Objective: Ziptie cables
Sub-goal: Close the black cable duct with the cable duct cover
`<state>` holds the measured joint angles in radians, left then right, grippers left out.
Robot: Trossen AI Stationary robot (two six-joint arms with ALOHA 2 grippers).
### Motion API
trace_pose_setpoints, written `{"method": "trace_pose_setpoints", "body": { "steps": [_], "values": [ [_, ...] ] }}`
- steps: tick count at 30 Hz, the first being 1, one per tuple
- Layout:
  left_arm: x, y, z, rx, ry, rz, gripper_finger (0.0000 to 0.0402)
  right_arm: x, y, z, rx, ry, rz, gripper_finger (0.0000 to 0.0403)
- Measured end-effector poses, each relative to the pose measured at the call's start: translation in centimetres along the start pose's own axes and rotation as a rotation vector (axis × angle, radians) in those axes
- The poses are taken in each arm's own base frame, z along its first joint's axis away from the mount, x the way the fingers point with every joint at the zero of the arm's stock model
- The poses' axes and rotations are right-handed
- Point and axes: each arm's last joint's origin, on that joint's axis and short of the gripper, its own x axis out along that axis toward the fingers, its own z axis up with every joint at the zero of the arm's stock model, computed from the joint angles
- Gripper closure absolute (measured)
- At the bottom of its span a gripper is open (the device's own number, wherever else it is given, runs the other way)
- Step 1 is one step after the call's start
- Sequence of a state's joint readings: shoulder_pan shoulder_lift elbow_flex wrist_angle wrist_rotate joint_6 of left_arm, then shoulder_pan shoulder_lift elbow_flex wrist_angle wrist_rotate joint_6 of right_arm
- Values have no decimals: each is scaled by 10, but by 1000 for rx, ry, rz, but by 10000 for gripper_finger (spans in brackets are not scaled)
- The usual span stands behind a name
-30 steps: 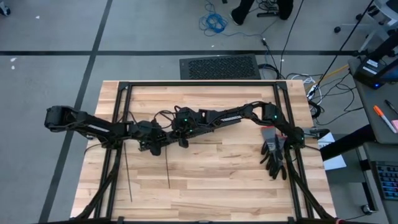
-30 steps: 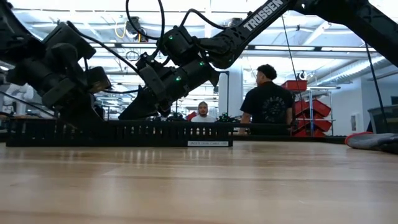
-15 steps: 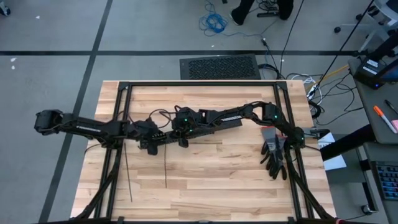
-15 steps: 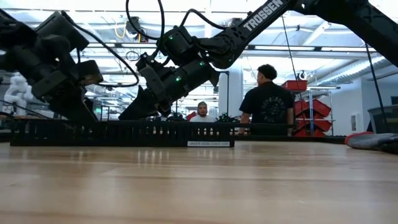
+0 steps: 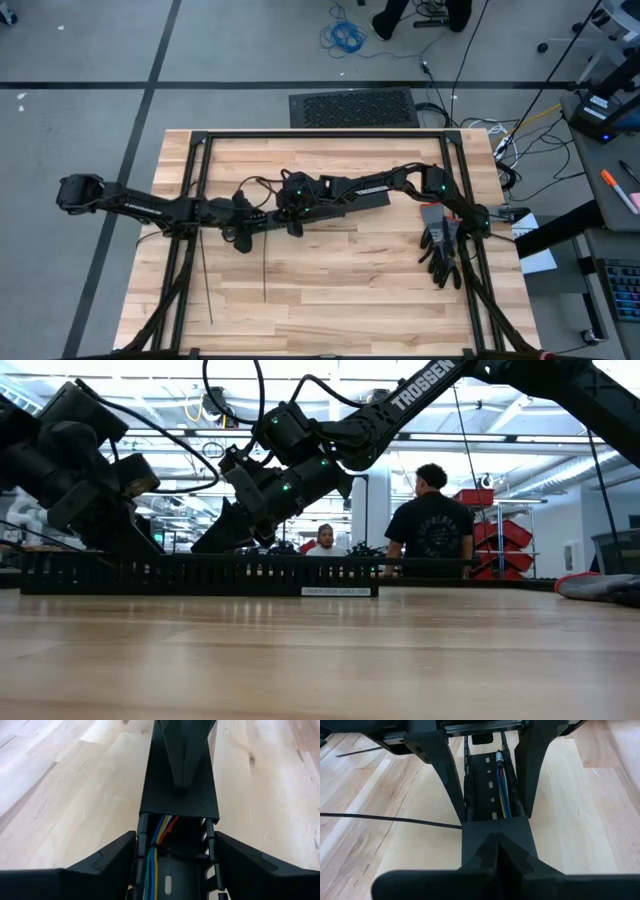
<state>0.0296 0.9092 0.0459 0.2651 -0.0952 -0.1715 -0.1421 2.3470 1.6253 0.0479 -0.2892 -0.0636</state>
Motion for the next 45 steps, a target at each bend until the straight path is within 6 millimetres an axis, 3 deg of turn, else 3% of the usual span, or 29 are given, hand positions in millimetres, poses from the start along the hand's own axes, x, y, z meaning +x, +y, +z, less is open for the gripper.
{"method": "trace_pose_setpoints", "body": {
  "steps": [10,34,45],
  "values": [
    [0,1,-3,-6,-7,-1,174,0,1,1,7,-5,4,403],
    [0,0,-3,-7,-8,-11,175,3,6,5,-12,-64,4,403],
    [-2,-4,18,-20,138,-17,175,3,6,5,-10,-58,7,403]
  ]
}}
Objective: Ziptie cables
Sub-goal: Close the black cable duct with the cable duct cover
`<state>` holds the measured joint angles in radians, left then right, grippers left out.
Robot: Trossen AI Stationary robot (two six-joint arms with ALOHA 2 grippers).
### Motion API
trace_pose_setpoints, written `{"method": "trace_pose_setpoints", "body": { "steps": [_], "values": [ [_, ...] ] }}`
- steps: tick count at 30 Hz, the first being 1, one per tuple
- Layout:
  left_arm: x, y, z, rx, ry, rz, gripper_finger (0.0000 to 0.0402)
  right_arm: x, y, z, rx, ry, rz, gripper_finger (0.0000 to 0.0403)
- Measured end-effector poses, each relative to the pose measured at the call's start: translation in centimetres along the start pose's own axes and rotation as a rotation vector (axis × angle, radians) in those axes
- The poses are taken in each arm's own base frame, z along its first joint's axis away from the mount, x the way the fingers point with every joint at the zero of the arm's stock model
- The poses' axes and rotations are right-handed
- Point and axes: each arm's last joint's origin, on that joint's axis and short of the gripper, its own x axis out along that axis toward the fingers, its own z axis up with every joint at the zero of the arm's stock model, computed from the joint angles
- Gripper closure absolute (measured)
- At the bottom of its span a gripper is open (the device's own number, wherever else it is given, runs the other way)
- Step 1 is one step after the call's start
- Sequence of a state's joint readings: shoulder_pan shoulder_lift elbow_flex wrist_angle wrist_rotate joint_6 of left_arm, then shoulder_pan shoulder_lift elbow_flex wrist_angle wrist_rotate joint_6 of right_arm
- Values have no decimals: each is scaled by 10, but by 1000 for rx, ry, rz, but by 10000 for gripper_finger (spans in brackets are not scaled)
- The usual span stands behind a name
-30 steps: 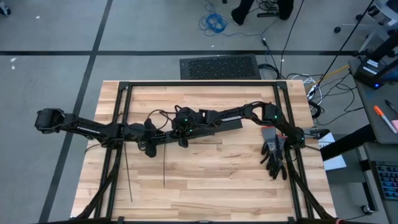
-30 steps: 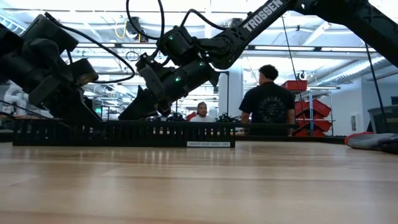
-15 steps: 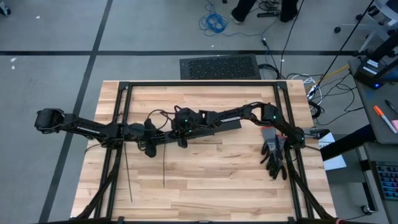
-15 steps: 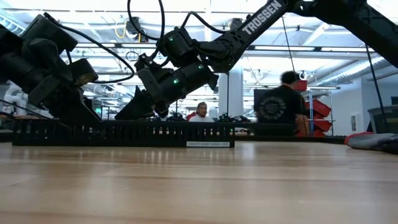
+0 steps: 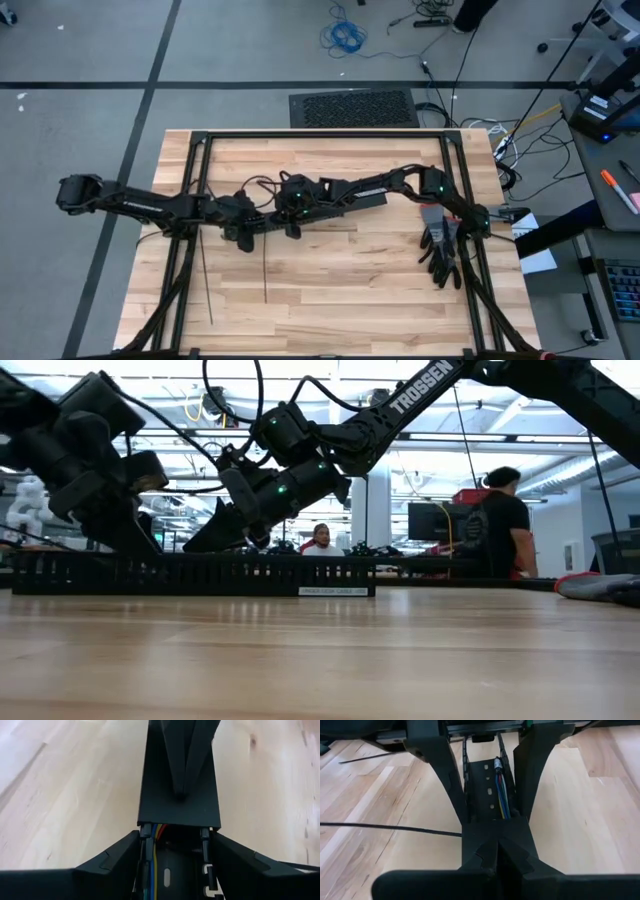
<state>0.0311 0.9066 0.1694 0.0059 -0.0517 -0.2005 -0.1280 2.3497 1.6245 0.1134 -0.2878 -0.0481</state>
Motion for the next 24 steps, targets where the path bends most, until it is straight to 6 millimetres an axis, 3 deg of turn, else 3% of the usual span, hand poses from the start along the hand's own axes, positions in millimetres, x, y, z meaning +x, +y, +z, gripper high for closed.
{"method": "trace_pose_setpoints", "body": {
  "steps": [6,12,19,24],
  "values": [
    [-7,-3,15,41,70,9,176,-8,2,9,-45,-15,-2,397],
    [-10,-6,31,84,8,3,176,-26,6,22,-83,9,-1,353],
    [-12,-6,34,76,13,7,176,-53,13,46,-135,1,-4,272],
    [-30,-10,59,63,78,41,176,-87,18,63,-134,71,-133,251]
  ]
}}
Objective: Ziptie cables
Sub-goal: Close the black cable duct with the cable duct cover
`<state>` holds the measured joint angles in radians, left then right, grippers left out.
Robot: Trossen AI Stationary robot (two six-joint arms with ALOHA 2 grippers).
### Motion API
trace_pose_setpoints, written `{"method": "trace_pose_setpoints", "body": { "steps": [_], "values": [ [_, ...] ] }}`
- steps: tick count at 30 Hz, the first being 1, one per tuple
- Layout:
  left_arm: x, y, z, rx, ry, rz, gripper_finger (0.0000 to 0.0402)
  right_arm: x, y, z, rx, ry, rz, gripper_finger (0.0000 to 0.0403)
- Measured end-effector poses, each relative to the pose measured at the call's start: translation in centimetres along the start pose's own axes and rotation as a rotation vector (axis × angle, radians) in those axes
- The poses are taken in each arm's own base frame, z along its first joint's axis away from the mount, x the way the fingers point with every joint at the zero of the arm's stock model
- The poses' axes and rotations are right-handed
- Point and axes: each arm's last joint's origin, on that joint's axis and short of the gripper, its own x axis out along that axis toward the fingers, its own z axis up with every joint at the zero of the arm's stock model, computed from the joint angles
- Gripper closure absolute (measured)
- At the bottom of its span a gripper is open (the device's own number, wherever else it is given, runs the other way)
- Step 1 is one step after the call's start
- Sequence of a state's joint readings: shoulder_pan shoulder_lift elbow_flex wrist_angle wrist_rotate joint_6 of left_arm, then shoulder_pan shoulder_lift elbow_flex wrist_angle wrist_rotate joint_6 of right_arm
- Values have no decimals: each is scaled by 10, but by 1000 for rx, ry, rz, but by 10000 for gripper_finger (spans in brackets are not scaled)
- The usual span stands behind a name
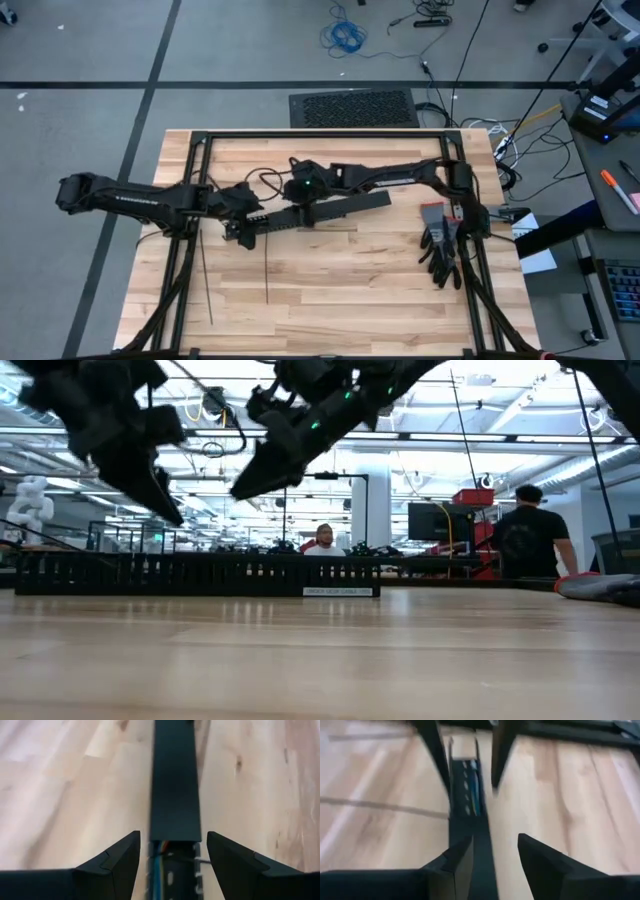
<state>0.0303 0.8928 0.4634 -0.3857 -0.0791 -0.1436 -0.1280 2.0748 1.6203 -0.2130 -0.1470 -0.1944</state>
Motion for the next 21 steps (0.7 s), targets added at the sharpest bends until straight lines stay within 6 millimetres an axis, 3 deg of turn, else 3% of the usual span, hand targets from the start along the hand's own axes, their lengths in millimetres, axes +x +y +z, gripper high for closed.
{"method": "trace_pose_setpoints", "body": {
  "steps": [5,9,14,21],
  "values": [
    [-40,2,29,-45,83,134,176,-29,9,3,-28,142,-57,263],
    [-63,3,35,-162,170,186,176,-45,23,-1,-60,271,-133,279],
    [-67,-5,20,-329,273,213,176,-57,31,-28,-49,342,-197,296],
    [-57,-17,-6,-481,356,248,176,-95,26,-80,81,166,-274,300]
  ]
}}
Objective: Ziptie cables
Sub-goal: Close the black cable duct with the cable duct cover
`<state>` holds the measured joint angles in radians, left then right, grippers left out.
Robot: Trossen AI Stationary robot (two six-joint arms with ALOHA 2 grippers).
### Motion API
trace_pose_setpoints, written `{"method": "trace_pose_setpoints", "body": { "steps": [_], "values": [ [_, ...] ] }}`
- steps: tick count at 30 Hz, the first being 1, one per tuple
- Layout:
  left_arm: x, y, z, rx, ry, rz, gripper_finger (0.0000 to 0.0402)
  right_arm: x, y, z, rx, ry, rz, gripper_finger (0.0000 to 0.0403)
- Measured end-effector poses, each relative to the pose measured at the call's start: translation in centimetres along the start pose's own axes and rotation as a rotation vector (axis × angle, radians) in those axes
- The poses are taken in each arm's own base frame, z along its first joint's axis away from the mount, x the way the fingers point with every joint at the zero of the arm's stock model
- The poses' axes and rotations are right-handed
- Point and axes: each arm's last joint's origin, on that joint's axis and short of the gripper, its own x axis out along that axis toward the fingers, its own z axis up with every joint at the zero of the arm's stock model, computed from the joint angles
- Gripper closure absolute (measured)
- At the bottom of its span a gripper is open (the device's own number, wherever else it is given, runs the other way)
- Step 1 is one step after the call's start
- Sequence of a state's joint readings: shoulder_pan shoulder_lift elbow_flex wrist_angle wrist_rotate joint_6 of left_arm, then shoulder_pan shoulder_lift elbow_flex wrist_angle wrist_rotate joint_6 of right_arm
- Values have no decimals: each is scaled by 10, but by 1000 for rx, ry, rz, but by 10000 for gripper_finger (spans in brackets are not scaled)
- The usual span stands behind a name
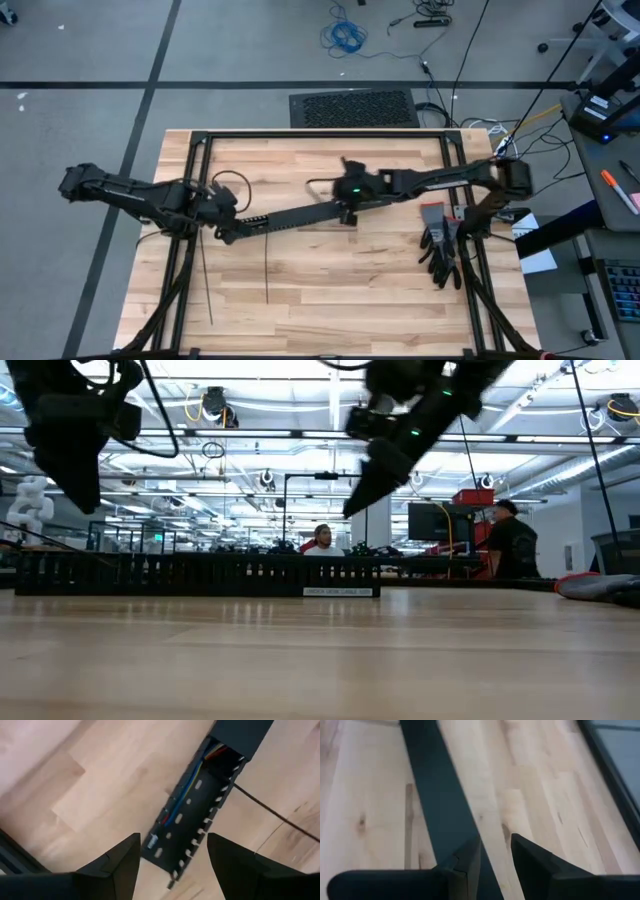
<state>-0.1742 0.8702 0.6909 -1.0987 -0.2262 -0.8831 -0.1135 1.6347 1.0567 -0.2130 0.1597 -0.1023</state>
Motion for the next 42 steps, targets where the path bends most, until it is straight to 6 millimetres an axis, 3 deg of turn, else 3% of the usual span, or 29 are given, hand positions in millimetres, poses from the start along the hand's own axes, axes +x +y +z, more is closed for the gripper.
{"method": "trace_pose_setpoints", "body": {
  "steps": [4,10,13,20,27,36,42],
  "values": [
    [-6,0,-2,-54,20,18,175,-10,-8,-33,87,-114,-30,300],
    [-17,6,-4,-161,80,82,176,1,-13,-72,150,-181,-62,300],
    [-17,6,-6,-205,127,76,176,3,-16,-81,156,-183,-75,300],
    [-5,0,1,-290,177,128,176,1,-20,-74,56,-276,-59,300],
    [35,-22,12,-325,211,114,176,-1,-24,-73,0,-284,-50,300],
    [85,-42,19,-285,250,224,176,-1,-28,-75,-33,-271,-65,300],
    [113,-54,36,-220,177,129,176,0,-27,-77,-35,-249,-60,300]
  ]
}}
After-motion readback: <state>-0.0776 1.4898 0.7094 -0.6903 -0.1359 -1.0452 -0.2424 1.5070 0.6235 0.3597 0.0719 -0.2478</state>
